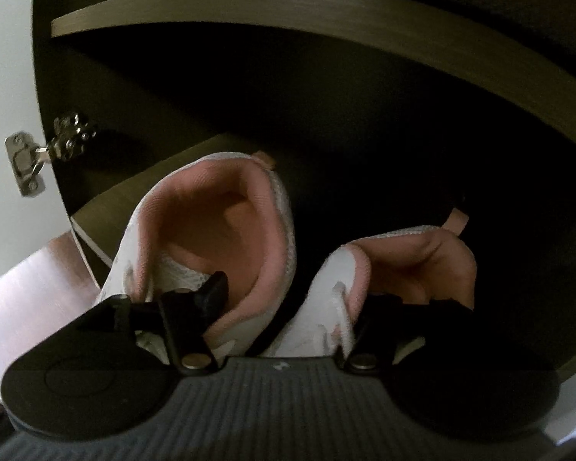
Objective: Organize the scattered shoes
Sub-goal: 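Set the sneakers on the shelf below the slippers and open the right gripper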
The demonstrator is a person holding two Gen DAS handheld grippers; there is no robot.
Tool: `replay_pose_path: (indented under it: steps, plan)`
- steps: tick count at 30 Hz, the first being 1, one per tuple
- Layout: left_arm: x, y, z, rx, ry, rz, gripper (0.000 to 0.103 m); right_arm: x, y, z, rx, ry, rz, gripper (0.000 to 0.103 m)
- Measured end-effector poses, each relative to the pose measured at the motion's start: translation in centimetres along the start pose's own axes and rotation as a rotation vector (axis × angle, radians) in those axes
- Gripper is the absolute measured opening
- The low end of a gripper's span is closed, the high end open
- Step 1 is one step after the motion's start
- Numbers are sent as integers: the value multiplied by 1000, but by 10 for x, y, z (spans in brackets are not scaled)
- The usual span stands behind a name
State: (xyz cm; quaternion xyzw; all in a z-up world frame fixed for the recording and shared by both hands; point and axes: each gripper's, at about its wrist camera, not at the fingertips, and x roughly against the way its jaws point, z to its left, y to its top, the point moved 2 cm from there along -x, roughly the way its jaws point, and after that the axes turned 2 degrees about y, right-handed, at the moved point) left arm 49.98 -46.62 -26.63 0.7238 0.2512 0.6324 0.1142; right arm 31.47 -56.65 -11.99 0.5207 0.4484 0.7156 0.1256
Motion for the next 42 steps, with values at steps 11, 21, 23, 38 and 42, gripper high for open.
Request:
replay_pose_path:
  steps: [11, 21, 23, 38, 42]
  plan:
    - [19, 9, 9, -101, -38, -83, 89, -36, 29, 51, -106, -121, -102, 75]
    - [14, 2, 10, -418, 12, -134, 89, 38, -17, 40, -18, -65, -160, 38]
    - [13, 1, 11, -481, 21, -144, 89, 41, -28, 37, -64, -37, -101, 28]
    - [44, 43, 8, -694, 13, -215, 92, 9, -75, 63, -434, 29, 125, 3]
    - [32, 50, 6, -658, -16, -230, 92, 2, -68, 56, -428, -28, 109, 4]
